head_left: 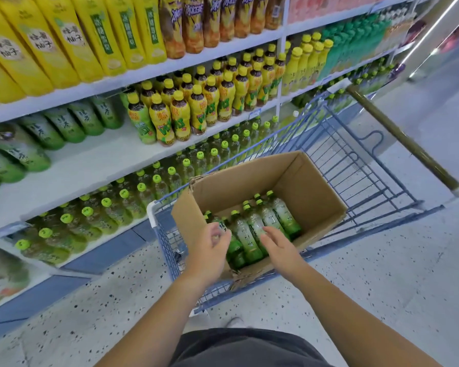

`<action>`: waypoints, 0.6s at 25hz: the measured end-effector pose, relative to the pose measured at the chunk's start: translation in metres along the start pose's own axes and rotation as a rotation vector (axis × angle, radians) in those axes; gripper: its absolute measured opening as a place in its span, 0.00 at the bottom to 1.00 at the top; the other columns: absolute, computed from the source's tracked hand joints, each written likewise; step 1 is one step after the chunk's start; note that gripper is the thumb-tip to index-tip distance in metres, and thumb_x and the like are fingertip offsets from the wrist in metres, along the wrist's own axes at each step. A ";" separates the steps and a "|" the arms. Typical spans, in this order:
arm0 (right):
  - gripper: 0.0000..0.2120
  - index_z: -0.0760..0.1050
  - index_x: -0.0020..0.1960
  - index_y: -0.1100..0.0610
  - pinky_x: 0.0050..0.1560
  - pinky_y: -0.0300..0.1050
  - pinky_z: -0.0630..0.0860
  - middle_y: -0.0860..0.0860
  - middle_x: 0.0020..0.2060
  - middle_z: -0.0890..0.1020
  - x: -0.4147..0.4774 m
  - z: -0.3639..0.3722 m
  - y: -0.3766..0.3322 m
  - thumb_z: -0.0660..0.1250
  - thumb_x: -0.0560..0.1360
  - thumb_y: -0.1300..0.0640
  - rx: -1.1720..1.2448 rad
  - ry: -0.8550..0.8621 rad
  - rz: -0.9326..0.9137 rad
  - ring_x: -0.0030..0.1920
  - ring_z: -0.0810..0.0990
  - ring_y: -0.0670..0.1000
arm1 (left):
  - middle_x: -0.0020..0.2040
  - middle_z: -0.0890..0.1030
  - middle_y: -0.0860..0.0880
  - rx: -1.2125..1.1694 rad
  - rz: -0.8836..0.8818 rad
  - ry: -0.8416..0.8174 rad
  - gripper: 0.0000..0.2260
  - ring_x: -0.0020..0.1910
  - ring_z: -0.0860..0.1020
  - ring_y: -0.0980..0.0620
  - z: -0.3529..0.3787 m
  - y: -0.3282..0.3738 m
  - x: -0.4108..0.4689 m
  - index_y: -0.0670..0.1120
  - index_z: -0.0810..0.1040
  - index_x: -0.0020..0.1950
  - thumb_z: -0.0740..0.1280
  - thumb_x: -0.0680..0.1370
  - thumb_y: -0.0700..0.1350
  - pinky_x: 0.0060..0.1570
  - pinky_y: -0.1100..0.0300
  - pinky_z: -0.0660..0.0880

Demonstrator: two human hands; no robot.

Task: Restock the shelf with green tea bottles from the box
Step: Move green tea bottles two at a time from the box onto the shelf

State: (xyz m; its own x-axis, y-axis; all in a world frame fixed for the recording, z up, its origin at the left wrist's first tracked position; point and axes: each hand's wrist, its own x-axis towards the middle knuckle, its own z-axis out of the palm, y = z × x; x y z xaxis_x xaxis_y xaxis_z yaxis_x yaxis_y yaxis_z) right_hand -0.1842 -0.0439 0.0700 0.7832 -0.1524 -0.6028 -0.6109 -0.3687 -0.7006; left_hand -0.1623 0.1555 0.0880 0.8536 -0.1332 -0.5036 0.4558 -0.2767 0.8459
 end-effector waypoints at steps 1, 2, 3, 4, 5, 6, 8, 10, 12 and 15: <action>0.26 0.63 0.78 0.46 0.66 0.44 0.65 0.46 0.73 0.71 0.004 -0.004 0.000 0.58 0.83 0.40 -0.001 0.009 0.009 0.64 0.69 0.43 | 0.68 0.73 0.56 0.000 -0.008 -0.012 0.25 0.56 0.72 0.63 0.004 0.002 0.007 0.51 0.64 0.78 0.62 0.83 0.58 0.56 0.60 0.66; 0.26 0.63 0.78 0.46 0.66 0.45 0.65 0.46 0.73 0.71 0.009 -0.007 0.001 0.58 0.83 0.40 -0.001 0.020 0.022 0.64 0.69 0.43 | 0.69 0.72 0.55 -0.001 -0.022 -0.031 0.25 0.56 0.72 0.62 0.009 0.003 0.015 0.51 0.64 0.78 0.61 0.83 0.58 0.56 0.59 0.66; 0.26 0.63 0.78 0.46 0.65 0.44 0.64 0.46 0.73 0.71 0.014 -0.010 0.002 0.57 0.83 0.40 0.005 0.034 0.037 0.64 0.69 0.43 | 0.70 0.72 0.54 0.001 -0.037 -0.049 0.25 0.58 0.73 0.59 0.013 0.003 0.023 0.51 0.64 0.78 0.61 0.83 0.58 0.57 0.58 0.67; 0.25 0.63 0.78 0.46 0.64 0.44 0.64 0.45 0.73 0.70 0.017 -0.012 0.002 0.57 0.83 0.41 0.014 0.047 0.049 0.64 0.68 0.43 | 0.72 0.72 0.52 0.013 -0.051 -0.059 0.26 0.61 0.73 0.56 0.016 0.003 0.031 0.51 0.63 0.79 0.61 0.83 0.59 0.58 0.57 0.68; 0.25 0.63 0.78 0.46 0.63 0.43 0.63 0.45 0.73 0.70 0.021 -0.013 0.003 0.57 0.83 0.41 0.021 0.058 0.059 0.64 0.68 0.43 | 0.73 0.71 0.51 0.034 -0.064 -0.064 0.26 0.63 0.72 0.54 0.018 0.003 0.040 0.50 0.63 0.79 0.60 0.83 0.59 0.60 0.56 0.68; 0.26 0.62 0.79 0.46 0.62 0.43 0.63 0.45 0.72 0.70 0.025 -0.014 0.005 0.57 0.83 0.41 0.019 0.062 0.071 0.63 0.68 0.43 | 0.74 0.71 0.51 0.053 -0.081 -0.067 0.27 0.65 0.72 0.53 0.022 0.002 0.048 0.50 0.62 0.79 0.60 0.83 0.60 0.60 0.56 0.68; 0.27 0.62 0.79 0.47 0.63 0.43 0.63 0.45 0.71 0.71 0.036 -0.016 0.008 0.57 0.83 0.40 -0.002 0.052 0.093 0.63 0.68 0.43 | 0.75 0.70 0.50 0.068 -0.118 -0.066 0.28 0.64 0.72 0.53 0.028 -0.001 0.061 0.49 0.61 0.80 0.59 0.83 0.61 0.58 0.56 0.66; 0.27 0.63 0.79 0.47 0.63 0.44 0.64 0.45 0.70 0.72 0.051 -0.020 0.011 0.57 0.83 0.40 -0.027 0.044 0.127 0.62 0.70 0.44 | 0.75 0.70 0.49 0.076 -0.151 -0.058 0.29 0.59 0.71 0.55 0.036 -0.003 0.075 0.49 0.61 0.80 0.58 0.83 0.61 0.56 0.57 0.65; 0.27 0.63 0.79 0.48 0.61 0.43 0.64 0.45 0.67 0.73 0.071 -0.027 0.015 0.58 0.83 0.41 -0.076 0.022 0.139 0.61 0.71 0.45 | 0.75 0.70 0.48 0.080 -0.185 -0.050 0.29 0.56 0.72 0.56 0.047 -0.007 0.090 0.49 0.60 0.80 0.57 0.83 0.61 0.55 0.57 0.65; 0.27 0.62 0.79 0.50 0.59 0.43 0.64 0.45 0.64 0.73 0.117 -0.039 0.025 0.58 0.83 0.41 -0.166 -0.039 0.142 0.58 0.72 0.45 | 0.64 0.77 0.50 0.055 -0.237 -0.004 0.28 0.54 0.78 0.52 0.071 -0.018 0.120 0.48 0.60 0.81 0.56 0.84 0.60 0.51 0.55 0.73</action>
State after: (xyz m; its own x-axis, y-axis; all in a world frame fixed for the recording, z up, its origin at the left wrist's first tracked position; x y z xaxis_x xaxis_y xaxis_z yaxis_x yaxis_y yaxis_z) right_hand -0.1029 -0.1065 -0.0031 0.6838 -0.1795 -0.7073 -0.6849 -0.4923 -0.5372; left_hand -0.0859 0.0774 -0.0001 0.7236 -0.0617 -0.6874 0.6287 -0.3519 0.6935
